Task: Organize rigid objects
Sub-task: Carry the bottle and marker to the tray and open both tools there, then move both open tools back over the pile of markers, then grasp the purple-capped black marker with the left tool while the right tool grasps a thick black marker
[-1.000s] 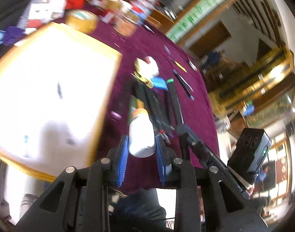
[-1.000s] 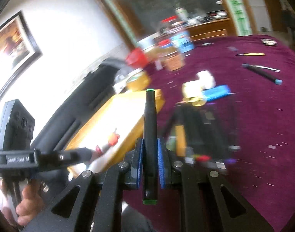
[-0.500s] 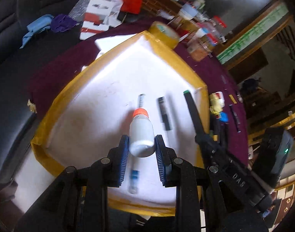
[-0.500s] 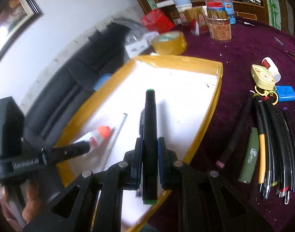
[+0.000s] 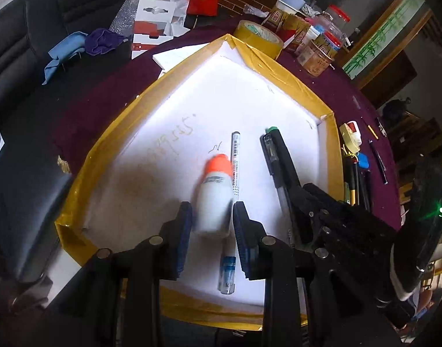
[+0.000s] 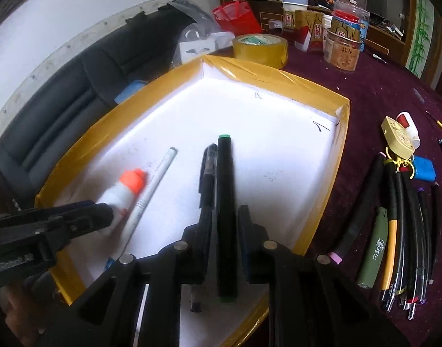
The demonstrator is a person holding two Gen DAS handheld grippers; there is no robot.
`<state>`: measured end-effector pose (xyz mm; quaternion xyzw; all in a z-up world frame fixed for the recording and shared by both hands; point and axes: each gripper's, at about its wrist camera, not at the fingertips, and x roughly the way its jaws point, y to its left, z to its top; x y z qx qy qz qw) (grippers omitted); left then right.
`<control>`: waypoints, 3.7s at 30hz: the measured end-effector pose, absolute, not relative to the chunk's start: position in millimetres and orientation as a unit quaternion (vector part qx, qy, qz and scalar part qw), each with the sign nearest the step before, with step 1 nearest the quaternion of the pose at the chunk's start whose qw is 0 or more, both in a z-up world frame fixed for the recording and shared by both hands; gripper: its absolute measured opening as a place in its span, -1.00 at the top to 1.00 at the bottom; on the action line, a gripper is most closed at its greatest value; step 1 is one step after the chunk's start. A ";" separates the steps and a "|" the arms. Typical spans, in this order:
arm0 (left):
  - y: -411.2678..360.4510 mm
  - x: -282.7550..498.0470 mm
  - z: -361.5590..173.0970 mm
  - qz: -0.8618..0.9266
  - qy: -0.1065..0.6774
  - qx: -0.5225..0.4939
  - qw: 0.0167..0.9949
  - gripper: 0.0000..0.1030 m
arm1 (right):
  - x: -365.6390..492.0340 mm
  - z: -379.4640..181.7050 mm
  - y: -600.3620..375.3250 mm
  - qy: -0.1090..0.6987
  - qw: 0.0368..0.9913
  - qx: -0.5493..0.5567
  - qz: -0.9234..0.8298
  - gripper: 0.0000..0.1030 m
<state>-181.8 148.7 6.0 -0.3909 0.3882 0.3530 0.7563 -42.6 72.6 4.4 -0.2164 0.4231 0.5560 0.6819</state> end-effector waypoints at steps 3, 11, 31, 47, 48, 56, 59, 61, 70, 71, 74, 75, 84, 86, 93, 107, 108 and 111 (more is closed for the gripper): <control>144.0 -184.5 12.0 0.359 0.377 -0.393 0.758 0.27 | -32.7 15.5 56.8 0.430 0.679 -0.165 0.571 0.29; 103.3 -167.7 34.9 0.387 0.371 -0.354 0.766 -0.03 | 0.9 37.9 -33.3 0.428 0.661 -0.053 0.614 0.27; -8.4 -64.8 31.6 0.258 0.432 -0.316 0.804 -0.03 | 109.3 8.7 -184.9 0.470 0.718 0.050 0.512 0.29; 2.0 -65.1 36.5 0.232 0.401 -0.319 0.827 -0.03 | 167.6 -11.3 -121.2 0.505 0.747 -0.020 0.432 0.57; 3.7 -65.1 35.6 0.231 0.401 -0.323 0.826 -0.03 | 171.8 -11.8 -116.7 0.507 0.748 -0.020 0.428 0.60; 5.7 -58.6 30.0 0.217 0.409 -0.335 0.821 -0.03 | 193.8 -24.8 -79.9 0.499 0.753 -0.038 0.428 0.69; -1.8 -44.1 31.3 0.183 0.424 -0.330 0.823 -0.03 | 193.1 -24.4 -87.9 0.501 0.750 -0.042 0.429 0.73; -6.1 -34.4 34.1 0.171 0.427 -0.327 0.825 -0.03 | 190.8 -24.0 -101.1 0.504 0.750 -0.039 0.427 0.73; -17.2 40.4 35.8 0.130 0.461 -0.311 0.821 -0.03 | 183.7 -19.0 -204.3 0.490 0.801 -0.031 0.343 0.73; -17.2 51.8 35.0 0.128 0.466 -0.311 0.819 -0.02 | 186.4 -19.6 -211.7 0.488 0.804 -0.025 0.339 0.73; -13.2 81.8 31.3 0.123 0.473 -0.320 0.811 -0.02 | 189.7 -23.4 -219.0 0.474 0.807 -0.004 0.353 0.74; -8.8 92.3 27.5 0.130 0.475 -0.330 0.805 -0.01 | 187.3 -23.6 -218.0 0.464 0.813 -0.008 0.351 0.74; 11.5 137.8 -7.4 0.170 0.500 -0.355 0.771 0.33 | 172.0 -18.6 -203.8 0.431 0.837 -0.074 0.329 0.73; 12.8 141.5 -11.1 0.175 0.500 -0.346 0.774 0.33 | 172.9 -18.7 -205.1 0.432 0.836 -0.072 0.331 0.73; 11.8 149.6 -23.3 0.186 0.526 -0.336 0.759 0.60 | 172.1 -18.7 -205.3 0.430 0.837 -0.075 0.329 0.72; -38.8 116.4 -19.5 0.177 0.502 -0.224 0.817 0.70 | 167.5 -18.9 -200.3 0.430 0.837 -0.086 0.327 0.67; -38.1 112.8 -20.0 0.176 0.493 -0.229 0.820 0.70 | 167.0 -19.0 -200.4 0.430 0.837 -0.087 0.327 0.67; -36.9 106.2 -21.0 0.173 0.474 -0.245 0.828 0.70 | 165.8 -18.9 -198.7 0.429 0.838 -0.093 0.325 0.67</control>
